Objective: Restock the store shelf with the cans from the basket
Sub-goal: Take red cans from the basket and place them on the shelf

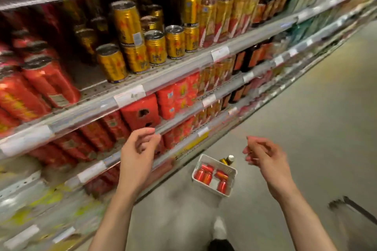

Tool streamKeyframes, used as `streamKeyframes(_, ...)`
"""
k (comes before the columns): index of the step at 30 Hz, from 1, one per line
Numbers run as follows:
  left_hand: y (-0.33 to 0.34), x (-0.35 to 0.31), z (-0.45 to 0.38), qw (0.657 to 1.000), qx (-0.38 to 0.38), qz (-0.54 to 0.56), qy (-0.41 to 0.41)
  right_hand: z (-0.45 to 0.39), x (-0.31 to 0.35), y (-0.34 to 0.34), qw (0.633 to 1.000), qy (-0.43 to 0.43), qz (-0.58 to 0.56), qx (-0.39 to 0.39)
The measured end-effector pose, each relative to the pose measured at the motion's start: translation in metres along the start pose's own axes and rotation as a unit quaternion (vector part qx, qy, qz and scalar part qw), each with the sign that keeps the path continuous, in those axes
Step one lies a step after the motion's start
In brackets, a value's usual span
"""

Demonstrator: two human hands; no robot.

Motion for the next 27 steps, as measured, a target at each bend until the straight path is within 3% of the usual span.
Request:
streamKeyframes(9,0.167,0.034,-0.032,0.994,0.064,-0.058,-0.065,-0.109,-0.063,-0.104,0.995,0.078,-0.008,-0.053)
streamKeyframes(15,0.26,0.099,-0.067,0.987,0.085,-0.085,-0.11,-0.203,-0.13,-0.137,0.99,0.127,0.028,-0.051)
streamKeyframes(20,0.309,0.211,-0.092,0.973,0.115,-0.115,-0.161,-0.267,-0.232,-0.13,0.984,0.162,0.066,-0.028)
streamKeyframes(27,0.351,0.446,-0.121,0.951,0.18,-0.196,-0.16,-0.348,-0.443,-0.08,0.977,0.15,0.149,0.022)
Point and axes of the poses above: each hand's wrist, its own z-axis away from the middle knuckle, its own y-axis out of the palm, x = y × z, the point moved 1 cm from there along -z, towards the middle knuckle, and after that the axes turned 2 degrees about -x, right-handed, at the moved point
